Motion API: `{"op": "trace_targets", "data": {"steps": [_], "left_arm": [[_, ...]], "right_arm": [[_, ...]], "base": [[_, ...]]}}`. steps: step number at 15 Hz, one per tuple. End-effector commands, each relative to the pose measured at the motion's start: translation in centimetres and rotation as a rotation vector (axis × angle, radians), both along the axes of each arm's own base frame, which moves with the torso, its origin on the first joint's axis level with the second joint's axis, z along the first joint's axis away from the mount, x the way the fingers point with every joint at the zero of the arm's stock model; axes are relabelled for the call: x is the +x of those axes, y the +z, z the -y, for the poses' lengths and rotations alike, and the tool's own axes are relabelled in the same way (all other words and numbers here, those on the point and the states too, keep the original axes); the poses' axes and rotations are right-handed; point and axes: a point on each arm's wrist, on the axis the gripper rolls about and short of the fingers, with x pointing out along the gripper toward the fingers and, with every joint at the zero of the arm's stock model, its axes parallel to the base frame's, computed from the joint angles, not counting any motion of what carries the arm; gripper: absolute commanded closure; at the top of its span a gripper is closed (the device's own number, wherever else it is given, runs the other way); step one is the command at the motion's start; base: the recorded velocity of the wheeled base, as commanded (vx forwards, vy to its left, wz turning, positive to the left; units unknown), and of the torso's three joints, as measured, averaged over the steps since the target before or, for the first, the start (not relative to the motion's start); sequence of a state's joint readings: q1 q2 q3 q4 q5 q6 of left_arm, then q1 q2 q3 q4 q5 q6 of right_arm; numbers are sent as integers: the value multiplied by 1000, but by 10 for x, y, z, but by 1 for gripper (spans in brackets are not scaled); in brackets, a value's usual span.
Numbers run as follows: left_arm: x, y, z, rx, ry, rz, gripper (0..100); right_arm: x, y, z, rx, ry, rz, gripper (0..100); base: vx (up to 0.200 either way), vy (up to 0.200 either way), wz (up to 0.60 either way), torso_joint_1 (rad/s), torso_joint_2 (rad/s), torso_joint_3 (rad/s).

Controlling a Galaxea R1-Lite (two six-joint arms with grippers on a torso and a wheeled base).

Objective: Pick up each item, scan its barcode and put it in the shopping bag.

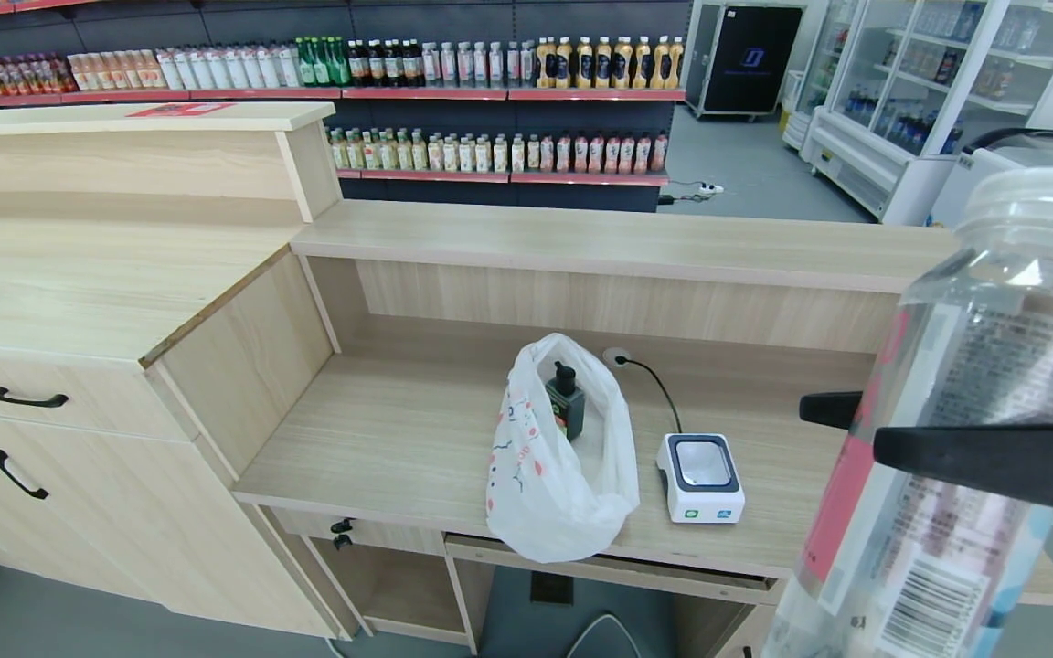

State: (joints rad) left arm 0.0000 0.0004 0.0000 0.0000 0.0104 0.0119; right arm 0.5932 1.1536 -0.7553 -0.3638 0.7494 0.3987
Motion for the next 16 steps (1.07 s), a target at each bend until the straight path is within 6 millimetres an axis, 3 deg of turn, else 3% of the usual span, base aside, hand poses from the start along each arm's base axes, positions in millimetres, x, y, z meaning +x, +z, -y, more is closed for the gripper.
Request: {"op": "trace_targets", "data": {"steps": [1, 16], "left_arm": [[0, 0, 0, 0, 0, 0, 100], [0, 0, 0, 0, 0, 0, 100]], "right_arm": [[1, -3, -1, -8, 1, -9, 100], [0, -4, 0, -8, 3, -7, 100]], "base": [[0, 0, 0, 0, 0, 0], [0, 0, 0, 0, 0, 0]]}}
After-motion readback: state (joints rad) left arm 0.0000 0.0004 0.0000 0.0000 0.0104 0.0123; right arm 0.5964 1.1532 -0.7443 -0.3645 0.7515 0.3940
